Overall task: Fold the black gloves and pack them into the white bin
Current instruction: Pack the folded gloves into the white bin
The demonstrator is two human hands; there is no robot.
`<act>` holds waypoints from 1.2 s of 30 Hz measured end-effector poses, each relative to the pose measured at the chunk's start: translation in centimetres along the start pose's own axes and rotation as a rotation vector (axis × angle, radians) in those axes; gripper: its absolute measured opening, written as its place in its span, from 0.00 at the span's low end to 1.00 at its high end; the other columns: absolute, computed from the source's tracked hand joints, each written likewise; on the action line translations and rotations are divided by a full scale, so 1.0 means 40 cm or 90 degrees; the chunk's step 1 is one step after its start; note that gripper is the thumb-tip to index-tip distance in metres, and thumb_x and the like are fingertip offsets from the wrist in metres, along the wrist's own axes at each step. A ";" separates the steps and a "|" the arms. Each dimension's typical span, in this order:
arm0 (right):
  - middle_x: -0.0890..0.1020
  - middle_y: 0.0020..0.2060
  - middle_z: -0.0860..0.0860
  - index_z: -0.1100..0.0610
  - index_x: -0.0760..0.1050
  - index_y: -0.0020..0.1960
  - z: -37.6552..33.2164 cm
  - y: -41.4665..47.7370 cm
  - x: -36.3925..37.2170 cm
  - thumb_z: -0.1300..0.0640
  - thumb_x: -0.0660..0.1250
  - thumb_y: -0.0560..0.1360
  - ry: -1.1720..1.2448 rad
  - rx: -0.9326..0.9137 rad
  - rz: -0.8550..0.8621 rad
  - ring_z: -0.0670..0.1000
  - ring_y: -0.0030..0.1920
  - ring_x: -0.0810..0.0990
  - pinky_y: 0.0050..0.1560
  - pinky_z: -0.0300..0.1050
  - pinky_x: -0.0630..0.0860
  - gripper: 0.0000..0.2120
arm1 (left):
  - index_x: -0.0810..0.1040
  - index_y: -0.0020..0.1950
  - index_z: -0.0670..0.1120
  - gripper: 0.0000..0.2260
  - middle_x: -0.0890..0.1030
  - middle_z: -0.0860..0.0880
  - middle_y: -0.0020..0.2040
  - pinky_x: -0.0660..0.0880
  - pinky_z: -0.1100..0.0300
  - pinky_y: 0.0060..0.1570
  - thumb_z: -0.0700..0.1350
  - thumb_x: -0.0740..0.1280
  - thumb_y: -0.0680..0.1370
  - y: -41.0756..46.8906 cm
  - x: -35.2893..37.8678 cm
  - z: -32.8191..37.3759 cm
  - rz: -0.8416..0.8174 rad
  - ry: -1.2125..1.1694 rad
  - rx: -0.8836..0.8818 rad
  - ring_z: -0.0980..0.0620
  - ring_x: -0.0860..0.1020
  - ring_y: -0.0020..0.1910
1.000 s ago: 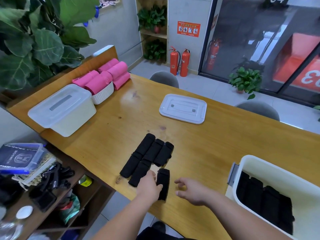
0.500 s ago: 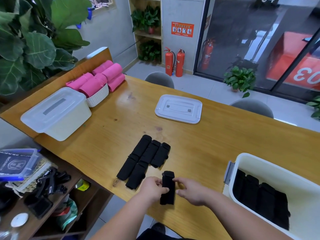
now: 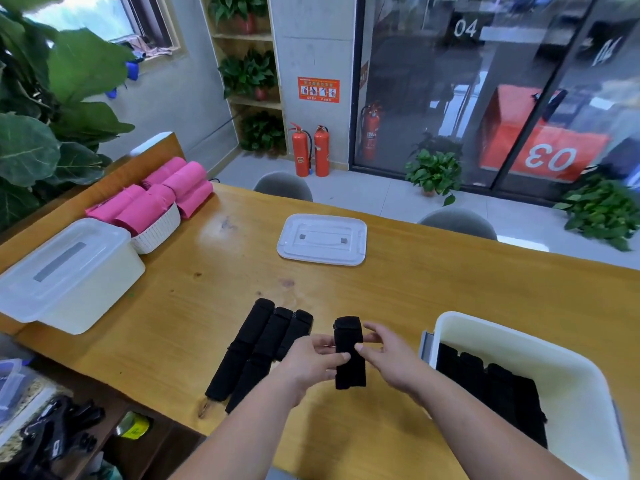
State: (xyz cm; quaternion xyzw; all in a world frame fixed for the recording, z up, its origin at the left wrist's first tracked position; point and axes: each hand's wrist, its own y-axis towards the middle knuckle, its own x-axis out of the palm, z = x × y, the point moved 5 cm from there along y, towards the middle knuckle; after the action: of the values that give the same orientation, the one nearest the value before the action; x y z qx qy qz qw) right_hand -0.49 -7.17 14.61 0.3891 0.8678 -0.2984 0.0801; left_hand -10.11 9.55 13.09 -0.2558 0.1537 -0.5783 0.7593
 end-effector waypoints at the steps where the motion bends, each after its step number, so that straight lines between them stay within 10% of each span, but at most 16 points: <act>1: 0.78 0.66 0.40 0.41 0.67 0.78 0.003 0.000 -0.016 0.44 0.69 0.81 0.038 0.003 0.010 0.46 0.63 0.80 0.68 0.53 0.78 0.27 | 0.84 0.63 0.44 0.15 0.88 0.44 0.57 0.83 0.47 0.60 0.40 0.78 0.77 0.000 0.018 0.021 -0.022 -0.010 0.011 0.48 0.87 0.57; 22: 0.88 0.55 0.50 0.53 0.81 0.65 0.082 -0.199 -0.308 0.61 0.72 0.81 0.345 -0.017 0.233 0.53 0.56 0.88 0.59 0.54 0.84 0.13 | 0.84 0.66 0.46 0.14 0.87 0.44 0.58 0.82 0.48 0.63 0.43 0.76 0.80 0.059 0.376 0.190 -0.280 0.093 0.100 0.47 0.86 0.59; 28: 0.88 0.54 0.48 0.52 0.81 0.63 0.183 -0.269 -0.377 0.62 0.69 0.83 0.363 0.036 0.297 0.48 0.57 0.87 0.59 0.51 0.84 0.11 | 0.82 0.64 0.48 0.17 0.86 0.43 0.51 0.80 0.60 0.46 0.46 0.79 0.76 0.094 0.425 0.161 -0.238 0.169 0.066 0.53 0.84 0.40; 36: 0.86 0.55 0.42 0.43 0.80 0.63 0.349 -0.334 -0.490 0.49 0.73 0.79 0.026 0.200 0.437 0.46 0.57 0.84 0.61 0.48 0.80 0.13 | 0.83 0.63 0.50 0.19 0.83 0.49 0.44 0.81 0.55 0.49 0.49 0.80 0.74 0.124 0.433 0.148 -0.234 0.176 0.066 0.51 0.80 0.39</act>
State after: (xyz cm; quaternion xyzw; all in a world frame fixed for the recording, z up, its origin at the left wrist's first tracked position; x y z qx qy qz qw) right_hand 1.97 -34.52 16.68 0.6710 0.6319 -0.3755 0.0974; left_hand 1.93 -4.76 16.24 -0.1585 0.1772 -0.7436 0.6249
